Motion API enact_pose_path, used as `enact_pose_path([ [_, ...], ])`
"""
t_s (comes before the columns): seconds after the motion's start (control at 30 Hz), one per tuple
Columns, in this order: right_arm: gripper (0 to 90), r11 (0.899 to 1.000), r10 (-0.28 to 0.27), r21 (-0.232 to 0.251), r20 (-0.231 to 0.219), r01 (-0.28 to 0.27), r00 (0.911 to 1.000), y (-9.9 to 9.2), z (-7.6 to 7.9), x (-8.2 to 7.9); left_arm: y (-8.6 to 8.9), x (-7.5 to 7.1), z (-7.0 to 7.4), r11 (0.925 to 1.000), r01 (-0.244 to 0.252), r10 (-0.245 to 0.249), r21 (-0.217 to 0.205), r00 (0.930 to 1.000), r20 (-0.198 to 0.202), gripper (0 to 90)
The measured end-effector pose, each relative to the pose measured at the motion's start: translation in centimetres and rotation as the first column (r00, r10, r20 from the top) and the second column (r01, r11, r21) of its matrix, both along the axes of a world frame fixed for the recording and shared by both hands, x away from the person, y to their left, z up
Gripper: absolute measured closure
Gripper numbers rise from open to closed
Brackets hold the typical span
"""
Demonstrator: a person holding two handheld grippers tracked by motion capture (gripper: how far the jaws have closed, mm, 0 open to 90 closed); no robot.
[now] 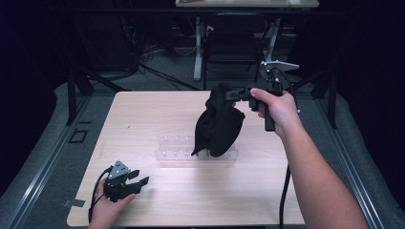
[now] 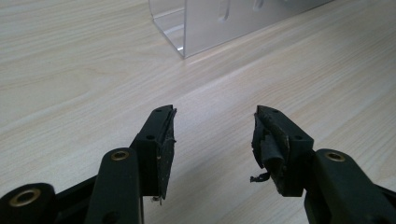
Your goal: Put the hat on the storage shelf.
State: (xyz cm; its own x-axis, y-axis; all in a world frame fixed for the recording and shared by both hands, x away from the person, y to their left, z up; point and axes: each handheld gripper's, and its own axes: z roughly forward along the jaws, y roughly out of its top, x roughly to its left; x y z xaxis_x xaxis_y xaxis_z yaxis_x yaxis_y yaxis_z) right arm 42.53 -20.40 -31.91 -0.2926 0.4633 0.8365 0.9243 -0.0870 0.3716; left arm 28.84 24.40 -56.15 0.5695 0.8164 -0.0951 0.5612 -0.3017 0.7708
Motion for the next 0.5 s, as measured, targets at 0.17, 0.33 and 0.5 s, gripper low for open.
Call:
enact_pose_path([
  [0.17, 88.0, 1.0, 0.003, -0.008, -0.01, -0.003, 0.9999, 0.0, -0.5, 0.3, -1.0, 0.1, 1.2, 0.9991, 0.024, -0.024, -0.036, 0.9996, 0.014, 49.1],
  [0.33, 88.0, 1.0, 0.007, 0.008, -0.008, -0.007, 0.9999, 0.6, -0.6, 0.5, -2.8, 0.3, 2.6, 0.9966, 0.067, -0.065, -0.047, 0.9968, 0.048, 51.2],
  [0.5, 87.6, 1.0, 0.009, 0.014, 0.0, -0.009, 1.0, 1.6, -0.5, 0.6, -5.5, 1.2, 4.0, 0.9917, 0.123, -0.12, -0.035, 0.9892, 0.084, 53.9],
])
